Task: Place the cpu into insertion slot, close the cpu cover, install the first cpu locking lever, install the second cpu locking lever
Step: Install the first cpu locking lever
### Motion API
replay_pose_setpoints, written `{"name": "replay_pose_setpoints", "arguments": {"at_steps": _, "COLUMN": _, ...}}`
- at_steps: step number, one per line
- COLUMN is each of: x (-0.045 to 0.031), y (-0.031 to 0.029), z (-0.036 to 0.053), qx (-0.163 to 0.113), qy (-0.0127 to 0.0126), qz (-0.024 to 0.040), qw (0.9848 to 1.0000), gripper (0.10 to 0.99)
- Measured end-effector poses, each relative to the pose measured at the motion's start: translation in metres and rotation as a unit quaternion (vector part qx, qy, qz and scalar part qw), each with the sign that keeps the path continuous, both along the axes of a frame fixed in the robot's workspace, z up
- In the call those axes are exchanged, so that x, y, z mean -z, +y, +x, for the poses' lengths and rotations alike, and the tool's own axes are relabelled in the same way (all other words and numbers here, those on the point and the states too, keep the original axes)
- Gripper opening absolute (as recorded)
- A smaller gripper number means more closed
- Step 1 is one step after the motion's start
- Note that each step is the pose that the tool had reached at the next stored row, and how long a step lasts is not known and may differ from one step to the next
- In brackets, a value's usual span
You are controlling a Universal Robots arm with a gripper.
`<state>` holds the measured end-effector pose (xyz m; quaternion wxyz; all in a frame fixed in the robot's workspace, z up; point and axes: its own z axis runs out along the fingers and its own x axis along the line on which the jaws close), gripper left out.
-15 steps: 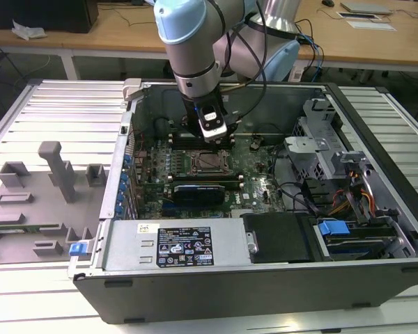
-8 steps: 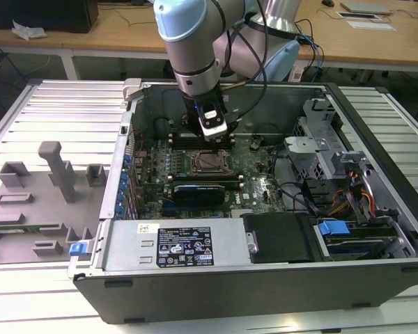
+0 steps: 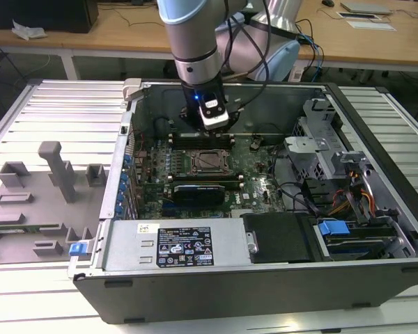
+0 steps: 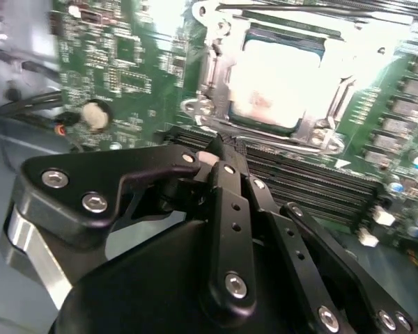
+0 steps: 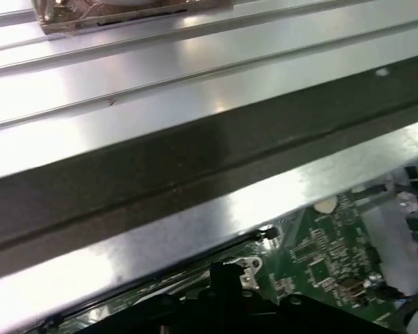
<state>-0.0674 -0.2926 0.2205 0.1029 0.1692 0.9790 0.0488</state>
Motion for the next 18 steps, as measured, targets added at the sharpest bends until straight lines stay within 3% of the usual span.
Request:
{"name": "replay_pose_setpoints", "arguments": {"at_steps": 2, "x": 0.0002, "y": 0.0, "z": 0.0004, "qx": 0.0, "qy": 0.0183, "qz": 0.0, "qw": 0.9998, "gripper": 0.106}}
{"name": "replay_pose_setpoints", "arguments": {"at_steps": 3, "x": 0.0003, "y": 0.0, "z": 0.0006, "qx": 0.0, "qy": 0.0253, "qz": 0.0, "qw": 0.9997, "gripper": 0.106}}
{"name": "replay_pose_setpoints", "arguments": {"at_steps": 8, "x": 0.0003, "y": -0.0008, "z": 0.0006, "qx": 0.0, "qy": 0.0272, "qz": -0.0027, "qw": 0.9996, "gripper": 0.106}}
{"name": "replay_pose_setpoints", "arguments": {"at_steps": 14, "x": 0.0003, "y": -0.0087, "z": 0.0006, "qx": 0.001, "qy": 0.0369, "qz": -0.0251, "qw": 0.999, "gripper": 0.106}}
{"name": "replay_pose_setpoints", "arguments": {"at_steps": 18, "x": 0.0004, "y": -0.0151, "z": 0.0005, "qx": 0.001, "qy": 0.0455, "qz": -0.0403, "qw": 0.9982, "gripper": 0.106}}
